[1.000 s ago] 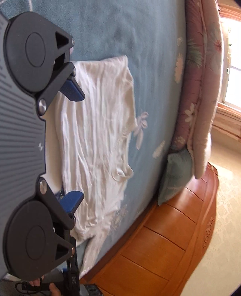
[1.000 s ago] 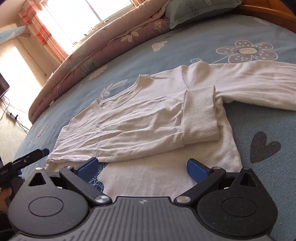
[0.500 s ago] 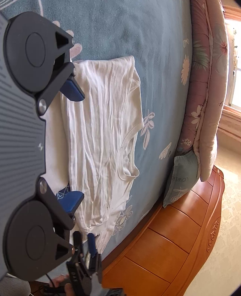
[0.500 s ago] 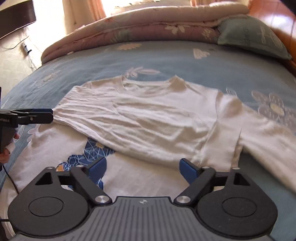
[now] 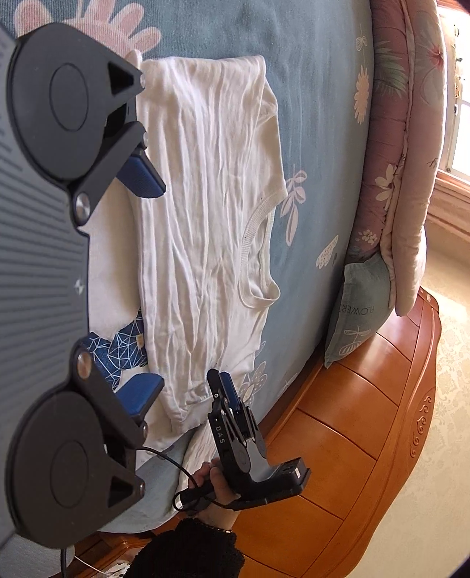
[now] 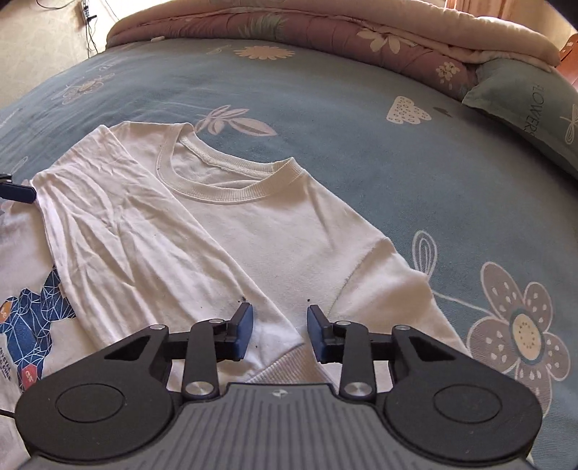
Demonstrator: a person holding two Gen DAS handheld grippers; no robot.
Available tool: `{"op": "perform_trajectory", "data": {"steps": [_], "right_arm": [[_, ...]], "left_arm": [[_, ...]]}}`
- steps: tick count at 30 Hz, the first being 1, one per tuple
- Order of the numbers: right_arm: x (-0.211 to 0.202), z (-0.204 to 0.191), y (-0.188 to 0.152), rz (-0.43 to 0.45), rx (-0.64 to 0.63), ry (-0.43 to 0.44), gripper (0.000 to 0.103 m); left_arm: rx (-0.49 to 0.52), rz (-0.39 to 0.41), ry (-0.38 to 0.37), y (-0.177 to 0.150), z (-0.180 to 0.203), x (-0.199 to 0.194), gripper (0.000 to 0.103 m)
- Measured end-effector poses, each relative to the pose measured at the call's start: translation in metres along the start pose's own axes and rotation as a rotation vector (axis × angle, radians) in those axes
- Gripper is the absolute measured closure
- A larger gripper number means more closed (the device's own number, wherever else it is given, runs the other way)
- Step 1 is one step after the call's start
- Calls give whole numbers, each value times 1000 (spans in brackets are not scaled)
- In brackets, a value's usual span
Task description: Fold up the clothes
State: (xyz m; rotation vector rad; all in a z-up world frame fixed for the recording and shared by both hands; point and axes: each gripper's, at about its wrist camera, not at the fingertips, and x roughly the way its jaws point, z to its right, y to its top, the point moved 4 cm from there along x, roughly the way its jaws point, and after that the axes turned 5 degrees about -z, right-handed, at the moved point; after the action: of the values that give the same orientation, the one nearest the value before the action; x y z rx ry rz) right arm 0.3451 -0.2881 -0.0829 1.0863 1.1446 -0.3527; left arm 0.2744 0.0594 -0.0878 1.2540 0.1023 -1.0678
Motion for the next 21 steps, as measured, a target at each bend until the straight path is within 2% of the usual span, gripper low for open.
{"op": "perform_trajectory", "data": {"steps": [2, 4, 6, 13, 17, 19, 21], "right_arm": [[0, -1, -3, 7, -9, 22, 66], [-2, -4, -4, 14, -22, 25, 73], [-3, -7, -3, 20, -23, 16, 86], [-4, -14, 11, 26, -84, -75, 90], [-9, -7, 28, 62, -92, -130, 91], [-9, -3, 37, 83, -82, -142, 91], [-2, -1, 40, 52, -79, -129, 90]], "left_arm": [[7, -16, 3, -3, 2, 5, 1], [17, -30, 3, -6, 5, 9, 1], [30, -39, 3, -8, 7, 11, 1], [27, -31, -1, -8, 6, 9, 1], [6, -11, 0, -6, 2, 4, 1], [-1, -4, 1, -5, 0, 2, 1], [-2, -1, 6, -4, 0, 0, 1]]}}
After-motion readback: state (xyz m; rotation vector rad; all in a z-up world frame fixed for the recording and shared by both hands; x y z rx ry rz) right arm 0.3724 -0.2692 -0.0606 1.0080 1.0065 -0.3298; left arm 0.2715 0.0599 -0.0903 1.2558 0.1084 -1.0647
